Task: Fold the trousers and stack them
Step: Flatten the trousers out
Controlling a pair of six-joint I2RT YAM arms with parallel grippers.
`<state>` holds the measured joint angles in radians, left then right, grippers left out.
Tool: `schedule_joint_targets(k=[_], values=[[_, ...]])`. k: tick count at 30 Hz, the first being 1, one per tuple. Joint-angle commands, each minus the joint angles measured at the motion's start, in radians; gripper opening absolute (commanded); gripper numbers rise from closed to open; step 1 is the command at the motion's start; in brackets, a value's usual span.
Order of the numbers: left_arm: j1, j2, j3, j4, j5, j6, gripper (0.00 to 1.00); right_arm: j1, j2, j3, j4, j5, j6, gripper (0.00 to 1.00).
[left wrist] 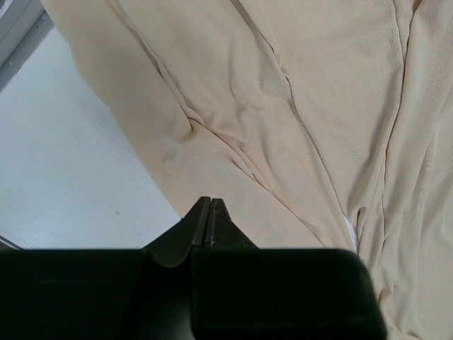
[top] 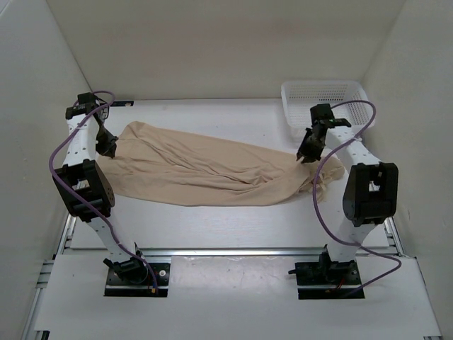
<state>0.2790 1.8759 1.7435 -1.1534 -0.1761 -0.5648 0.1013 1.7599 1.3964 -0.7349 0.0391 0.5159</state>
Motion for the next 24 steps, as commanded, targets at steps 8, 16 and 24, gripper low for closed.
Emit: schedule_joint_targets(k=[8,16,24], values=[[-0.001,-0.046,0.013,-0.009,-0.017,0.017,0.10,-0.017,-0.292,-0.126,-0.040,0.194,0.035,0.62],[-0.001,-0.046,0.013,-0.009,-0.008,0.017,0.10,-0.144,-0.453,-0.348,-0.031,0.078,0.084,0.10],[-0.011,-0.046,0.004,0.000,-0.008,0.026,0.10,-0.209,-0.399,-0.528,0.144,-0.163,0.036,0.40]])
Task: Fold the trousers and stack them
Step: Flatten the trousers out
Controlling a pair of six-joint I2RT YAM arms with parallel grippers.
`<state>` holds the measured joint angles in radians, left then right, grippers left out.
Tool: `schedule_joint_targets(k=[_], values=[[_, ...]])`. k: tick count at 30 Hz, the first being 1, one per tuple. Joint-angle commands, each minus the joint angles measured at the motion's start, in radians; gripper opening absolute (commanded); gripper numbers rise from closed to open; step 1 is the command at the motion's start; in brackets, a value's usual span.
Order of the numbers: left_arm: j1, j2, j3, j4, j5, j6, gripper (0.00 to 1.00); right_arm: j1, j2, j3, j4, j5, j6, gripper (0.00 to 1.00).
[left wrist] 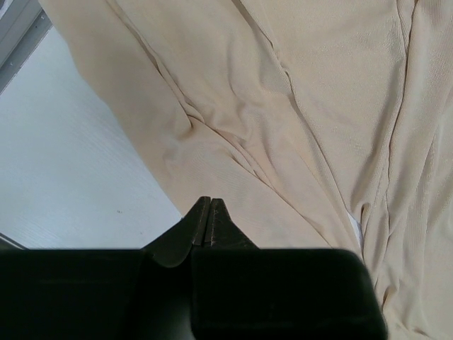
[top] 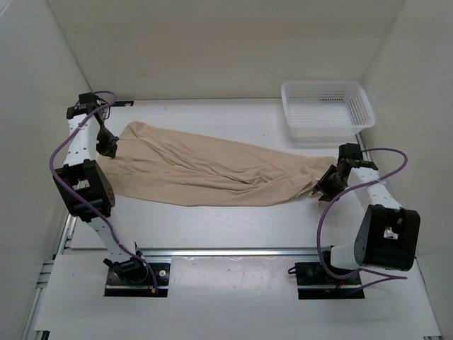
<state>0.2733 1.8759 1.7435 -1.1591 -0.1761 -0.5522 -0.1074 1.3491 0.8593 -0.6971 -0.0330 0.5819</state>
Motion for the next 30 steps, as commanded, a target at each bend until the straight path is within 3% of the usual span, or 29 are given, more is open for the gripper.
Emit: schedule_joint_targets(k=[1,17,21,22,25,28,29,30], values=[[-0.005,-0.046,0.004,0.006,-0.008,0.014,0.10,0.000,0.033,0.020,0.107,-0.102,-0.043,0.40],[-0.005,-0.046,-0.015,0.006,-0.008,0.014,0.10,0.000,0.180,0.087,0.211,-0.145,-0.062,0.43],[-0.005,-0.046,-0.015,0.006,-0.008,0.014,0.10,0.000,0.212,0.087,0.231,-0.176,-0.062,0.49],[-0.005,-0.046,-0.015,0.006,-0.008,0.014,0.10,0.000,0.213,0.087,0.231,-0.185,-0.062,0.55],[-0.005,-0.046,-0.015,0.006,-0.008,0.005,0.10,0.000,0.213,0.087,0.254,-0.205,-0.062,0.56],[-0.014,-0.046,-0.015,0.006,-0.008,0.005,0.10,0.000,0.213,0.078,0.269,-0.225,-0.050,0.37],[-0.014,-0.046,-0.015,0.006,-0.008,0.005,0.10,0.000,0.213,0.078,0.269,-0.225,-0.050,0.22],[-0.014,-0.046,-0.015,0.006,-0.008,0.005,0.10,0.000,0.213,0.078,0.269,-0.214,-0.050,0.15]])
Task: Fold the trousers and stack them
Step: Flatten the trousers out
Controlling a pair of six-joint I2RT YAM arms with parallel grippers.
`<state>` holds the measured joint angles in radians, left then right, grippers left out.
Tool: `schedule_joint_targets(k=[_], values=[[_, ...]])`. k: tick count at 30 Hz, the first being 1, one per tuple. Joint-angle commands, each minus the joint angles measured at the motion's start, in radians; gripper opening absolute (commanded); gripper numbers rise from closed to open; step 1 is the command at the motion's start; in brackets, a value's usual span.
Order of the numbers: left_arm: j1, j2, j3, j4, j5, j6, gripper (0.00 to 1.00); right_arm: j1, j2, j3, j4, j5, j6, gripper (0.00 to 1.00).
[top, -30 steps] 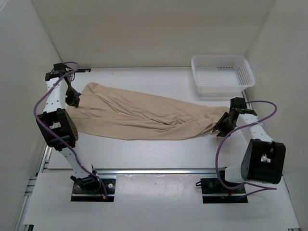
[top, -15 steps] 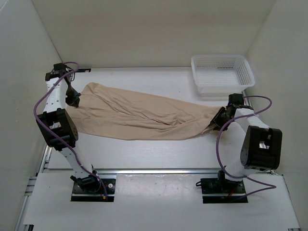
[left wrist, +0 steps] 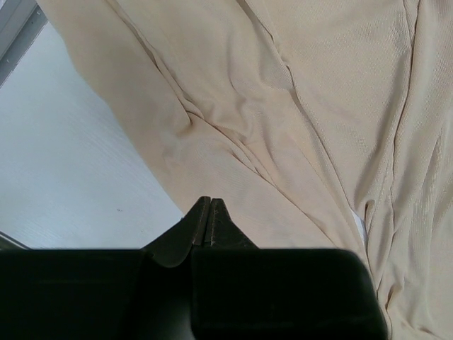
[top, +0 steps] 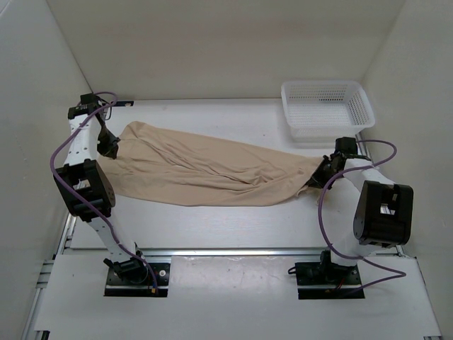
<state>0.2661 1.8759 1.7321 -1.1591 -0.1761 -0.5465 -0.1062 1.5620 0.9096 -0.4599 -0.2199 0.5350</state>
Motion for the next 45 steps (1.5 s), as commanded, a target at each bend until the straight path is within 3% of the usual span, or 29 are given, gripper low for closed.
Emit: schedule_joint_targets(k=[1,2,13,16,22,27,31,32,36,38,39,44,45], values=[[-0.007,-0.046,-0.003,0.006,-0.008,-0.001,0.10,-0.001,-0.013,0.028,0.023,-0.003,-0.003,0.10],[-0.007,-0.046,0.006,0.006,-0.008,-0.001,0.10,-0.001,-0.031,0.038,-0.009,0.017,-0.003,0.01],[-0.007,-0.037,0.046,-0.024,-0.046,-0.001,0.10,-0.098,-0.325,0.112,-0.339,0.347,-0.001,0.00],[-0.007,-0.037,0.046,-0.024,-0.046,-0.001,0.10,-0.136,-0.348,0.144,-0.427,0.474,0.043,0.00],[-0.007,-0.027,0.055,-0.024,-0.046,-0.001,0.10,-0.156,-0.372,0.210,-0.476,0.553,0.054,0.00],[-0.007,-0.027,0.055,-0.024,-0.046,-0.001,0.10,-0.156,-0.318,0.310,-0.497,0.594,0.023,0.22],[-0.007,-0.037,0.026,-0.024,-0.046,-0.001,0.10,-0.156,-0.304,0.305,-0.487,0.492,0.000,0.34],[-0.007,-0.049,0.014,-0.024,-0.046,-0.001,0.10,-0.156,-0.304,0.281,-0.476,0.481,0.000,0.42],[-0.007,-0.109,-0.121,-0.024,-0.011,-0.015,0.27,-0.156,-0.342,0.227,-0.476,0.434,-0.009,0.47],[-0.007,-0.142,-0.259,-0.014,0.050,-0.033,0.50,-0.156,-0.356,0.209,-0.476,0.380,-0.009,0.47],[-0.007,-0.177,-0.307,-0.004,0.068,-0.044,0.54,-0.156,-0.365,0.189,-0.465,0.352,0.002,0.48],[-0.007,-0.267,-0.524,0.044,0.122,-0.067,0.59,-0.156,-0.388,0.115,-0.434,0.165,0.013,0.48],[-0.007,-0.267,-0.539,0.061,0.122,-0.067,0.74,-0.147,-0.388,0.104,-0.434,0.131,0.013,0.48]])
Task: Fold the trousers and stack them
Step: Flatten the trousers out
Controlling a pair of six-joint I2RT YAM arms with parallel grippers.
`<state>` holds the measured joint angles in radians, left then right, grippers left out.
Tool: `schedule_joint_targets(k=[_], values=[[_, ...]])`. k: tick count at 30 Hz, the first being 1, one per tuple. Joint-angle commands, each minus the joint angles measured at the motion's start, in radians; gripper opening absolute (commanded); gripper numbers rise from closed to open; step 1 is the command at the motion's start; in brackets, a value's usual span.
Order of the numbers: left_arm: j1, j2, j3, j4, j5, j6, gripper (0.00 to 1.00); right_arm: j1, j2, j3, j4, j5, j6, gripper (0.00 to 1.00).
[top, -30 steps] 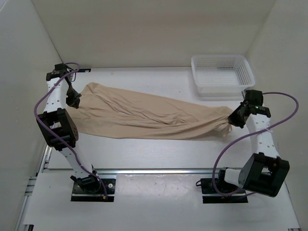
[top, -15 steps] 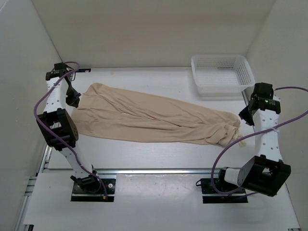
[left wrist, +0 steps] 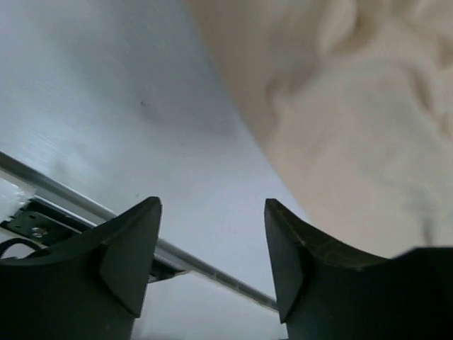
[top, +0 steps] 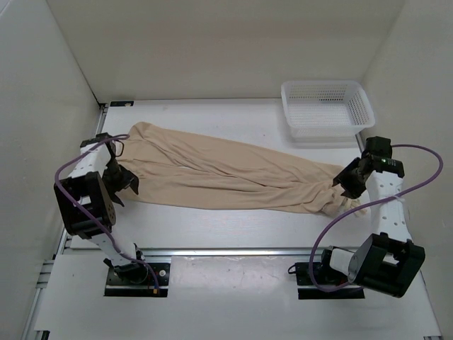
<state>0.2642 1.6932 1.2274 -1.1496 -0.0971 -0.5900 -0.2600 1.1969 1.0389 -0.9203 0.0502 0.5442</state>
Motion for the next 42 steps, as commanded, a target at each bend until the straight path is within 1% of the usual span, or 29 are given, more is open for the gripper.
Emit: schedule_joint_targets(k=[1,3,5,6,7,9,10,11,12,15,19,22,29,31,33,35,36,39,40,42], values=[[-0.005,-0.075,-0.045,0.060,0.043,-0.024,0.74,0.007,-0.032,-0.034,0.035,-0.139,0.003,0.48],[-0.005,-0.025,-0.055,0.119,0.053,-0.024,0.74,0.007,-0.033,-0.045,0.035,-0.139,0.003,0.48],[0.004,0.032,-0.037,0.140,0.053,-0.033,0.72,0.007,-0.042,-0.045,0.035,-0.139,0.003,0.49],[0.004,0.060,-0.007,0.160,0.037,-0.033,0.70,0.007,-0.042,-0.045,0.035,-0.139,0.003,0.49],[0.004,0.113,0.010,0.160,0.037,-0.033,0.68,0.007,-0.042,-0.045,0.025,-0.148,0.003,0.51],[0.004,0.155,0.055,0.160,0.037,-0.033,0.59,0.007,-0.051,-0.045,0.015,-0.160,-0.006,0.55],[0.004,0.186,0.066,0.172,0.037,-0.033,0.51,0.007,-0.062,-0.057,0.015,-0.161,-0.006,0.57],[0.004,0.201,0.076,0.172,0.028,-0.033,0.35,0.007,-0.062,-0.078,0.006,-0.170,-0.006,0.58],[0.004,0.215,0.087,0.172,0.028,-0.033,0.11,0.007,-0.062,-0.092,0.006,-0.170,0.003,0.58],[0.004,0.217,0.119,0.172,0.042,-0.033,0.10,0.007,-0.071,-0.158,0.006,-0.179,0.035,0.58],[0.004,0.146,0.171,0.162,0.022,-0.045,0.10,-0.002,-0.071,-0.226,0.006,-0.179,0.091,0.50],[0.004,0.117,0.207,0.151,0.031,-0.059,0.10,-0.002,-0.062,-0.249,0.006,-0.179,0.140,0.50],[0.004,0.128,0.320,0.119,0.045,-0.059,0.10,-0.002,0.006,-0.269,0.049,-0.127,0.229,0.50],[0.004,0.128,0.320,0.108,0.045,-0.059,0.10,-0.002,0.006,-0.269,0.049,-0.115,0.255,0.50],[0.004,0.128,0.330,0.085,0.045,-0.050,0.10,-0.002,0.006,-0.278,0.049,-0.069,0.292,0.50],[0.004,0.128,0.308,0.085,0.045,-0.050,0.10,-0.012,0.006,-0.287,0.049,-0.059,0.319,0.50],[0.004,0.128,0.279,0.085,0.045,-0.039,0.20,-0.022,0.006,-0.287,0.049,-0.059,0.319,0.50],[0.004,0.128,0.229,0.094,0.045,-0.021,0.27,-0.022,0.006,-0.310,0.072,-0.059,0.356,0.51],[0.004,0.138,0.228,0.094,0.045,-0.021,0.27,-0.022,0.018,-0.310,0.081,-0.059,0.365,0.51],[0.004,0.138,0.216,0.106,0.066,-0.021,0.30,-0.022,0.027,-0.320,0.101,-0.047,0.375,0.51]])
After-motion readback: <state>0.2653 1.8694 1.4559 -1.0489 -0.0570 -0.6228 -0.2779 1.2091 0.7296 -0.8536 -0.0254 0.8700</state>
